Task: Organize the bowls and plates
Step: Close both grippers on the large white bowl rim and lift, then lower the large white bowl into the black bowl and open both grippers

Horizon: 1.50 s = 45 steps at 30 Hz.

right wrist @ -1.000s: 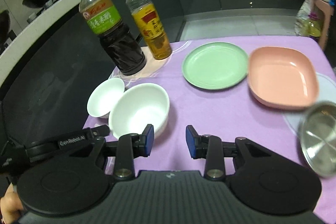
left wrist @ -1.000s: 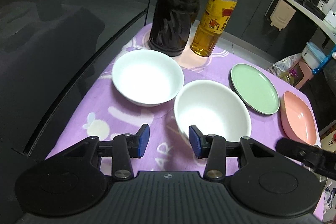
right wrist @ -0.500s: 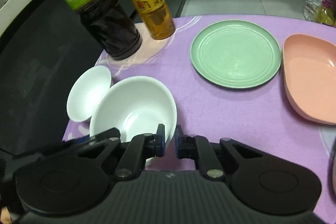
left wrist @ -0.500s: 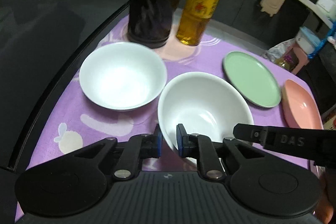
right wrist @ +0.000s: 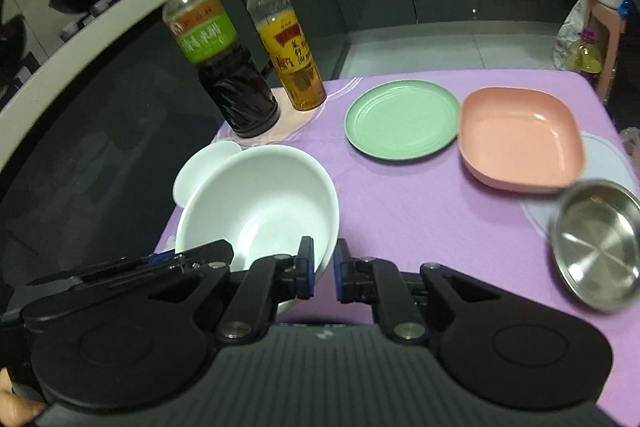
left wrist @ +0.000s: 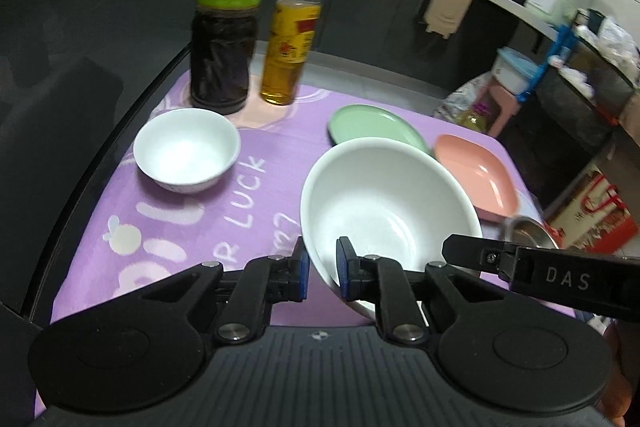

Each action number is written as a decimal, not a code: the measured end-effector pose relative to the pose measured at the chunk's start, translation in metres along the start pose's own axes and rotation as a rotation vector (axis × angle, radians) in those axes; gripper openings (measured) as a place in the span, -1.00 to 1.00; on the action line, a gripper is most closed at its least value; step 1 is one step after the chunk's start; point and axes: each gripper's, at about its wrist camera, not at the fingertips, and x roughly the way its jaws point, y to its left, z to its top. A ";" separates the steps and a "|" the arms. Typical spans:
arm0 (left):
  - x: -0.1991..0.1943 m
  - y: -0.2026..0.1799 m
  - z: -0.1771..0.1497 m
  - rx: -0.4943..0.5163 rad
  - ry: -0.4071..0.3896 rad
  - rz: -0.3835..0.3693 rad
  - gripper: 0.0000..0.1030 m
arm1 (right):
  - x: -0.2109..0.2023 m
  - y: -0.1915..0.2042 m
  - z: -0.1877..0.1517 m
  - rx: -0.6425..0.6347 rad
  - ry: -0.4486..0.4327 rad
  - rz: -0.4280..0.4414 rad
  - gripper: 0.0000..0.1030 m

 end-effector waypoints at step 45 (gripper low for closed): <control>-0.021 -0.031 -0.086 0.158 0.164 0.012 -0.73 | -0.049 -0.009 -0.116 0.082 0.014 -0.031 -0.75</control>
